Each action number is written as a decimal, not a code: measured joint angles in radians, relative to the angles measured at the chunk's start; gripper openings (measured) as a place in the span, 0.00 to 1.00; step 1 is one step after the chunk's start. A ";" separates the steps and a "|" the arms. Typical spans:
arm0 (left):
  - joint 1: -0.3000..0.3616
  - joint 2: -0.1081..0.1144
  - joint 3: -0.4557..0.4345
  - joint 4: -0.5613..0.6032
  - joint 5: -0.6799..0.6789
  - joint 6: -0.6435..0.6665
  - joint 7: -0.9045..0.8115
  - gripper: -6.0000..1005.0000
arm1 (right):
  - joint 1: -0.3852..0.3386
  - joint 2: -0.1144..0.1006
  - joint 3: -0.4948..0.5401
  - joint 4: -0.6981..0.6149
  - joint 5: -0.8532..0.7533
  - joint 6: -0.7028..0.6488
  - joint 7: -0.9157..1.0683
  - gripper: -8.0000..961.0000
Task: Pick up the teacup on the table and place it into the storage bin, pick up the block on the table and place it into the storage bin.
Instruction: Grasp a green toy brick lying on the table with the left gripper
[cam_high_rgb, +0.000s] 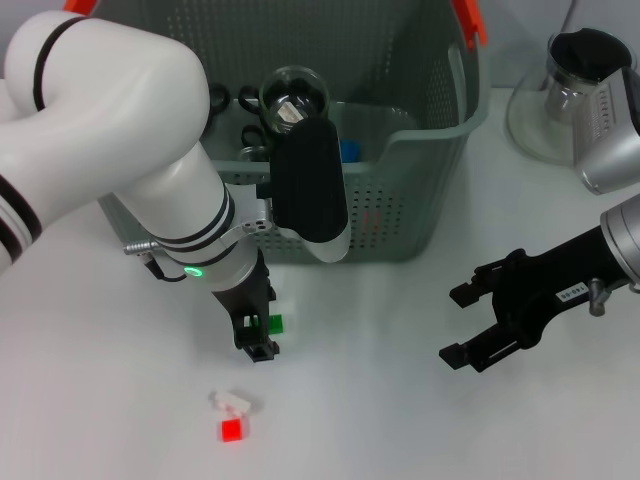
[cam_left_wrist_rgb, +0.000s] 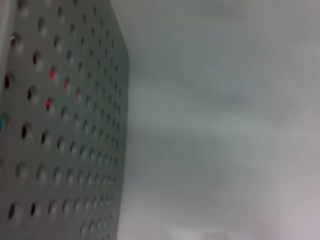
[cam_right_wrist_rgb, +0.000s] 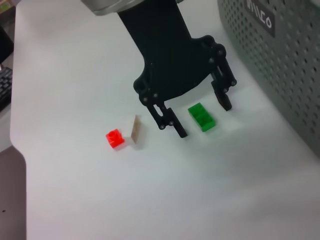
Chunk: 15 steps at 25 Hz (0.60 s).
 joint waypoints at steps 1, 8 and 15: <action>0.000 0.000 0.000 0.000 -0.001 -0.001 0.000 0.64 | 0.000 0.000 0.000 0.000 0.000 0.000 0.000 0.98; -0.003 0.000 0.000 -0.016 0.002 -0.004 0.000 0.49 | 0.000 0.000 0.000 0.001 0.000 0.001 -0.002 0.98; -0.007 0.000 -0.002 -0.016 0.003 -0.004 0.000 0.41 | 0.000 0.000 0.003 0.002 0.000 0.000 -0.002 0.98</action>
